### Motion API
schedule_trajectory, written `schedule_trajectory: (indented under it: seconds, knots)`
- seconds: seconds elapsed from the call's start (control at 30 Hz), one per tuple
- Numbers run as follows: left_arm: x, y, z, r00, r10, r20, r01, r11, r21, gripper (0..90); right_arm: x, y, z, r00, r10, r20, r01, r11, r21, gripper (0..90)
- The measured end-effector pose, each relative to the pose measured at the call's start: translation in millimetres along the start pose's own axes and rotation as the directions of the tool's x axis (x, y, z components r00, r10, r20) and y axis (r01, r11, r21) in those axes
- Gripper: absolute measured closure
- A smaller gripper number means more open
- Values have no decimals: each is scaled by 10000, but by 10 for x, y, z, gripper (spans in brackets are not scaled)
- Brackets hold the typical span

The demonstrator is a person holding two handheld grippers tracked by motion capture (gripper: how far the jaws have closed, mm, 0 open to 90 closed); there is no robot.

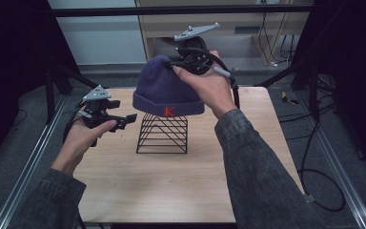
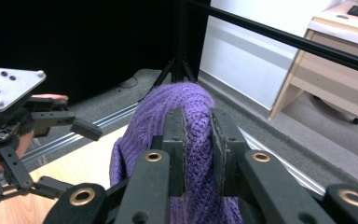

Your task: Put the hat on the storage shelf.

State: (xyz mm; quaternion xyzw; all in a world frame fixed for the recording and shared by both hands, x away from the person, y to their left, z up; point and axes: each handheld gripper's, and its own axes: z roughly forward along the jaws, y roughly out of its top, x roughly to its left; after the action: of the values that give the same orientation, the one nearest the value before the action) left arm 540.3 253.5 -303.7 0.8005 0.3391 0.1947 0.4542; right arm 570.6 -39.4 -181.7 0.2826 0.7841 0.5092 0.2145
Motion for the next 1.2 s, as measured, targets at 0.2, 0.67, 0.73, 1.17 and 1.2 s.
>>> schedule_trajectory:
  seconds: [0.2,0.67,0.73,1.17,1.2]
  knots:
    - [18,61,95,9995,-170,257,169,9998,60,112,62,24,76,9999,-26,-155,26,10000,-8,780]
    - [41,108,125,9998,-163,133,158,9993,351,587,236,63,225,9986,-299,-446,306,9994,151,777]
    - [21,117,109,9998,-147,-106,150,9995,291,621,226,58,220,9989,-239,-407,246,9996,160,776]
    - [-1,106,114,9984,132,-553,-100,9983,571,679,96,-123,308,9999,94,-109,-88,9982,596,770]
    - [-4,100,124,9977,172,-659,-134,9982,584,681,89,-131,318,9999,105,-94,-99,9981,608,770]
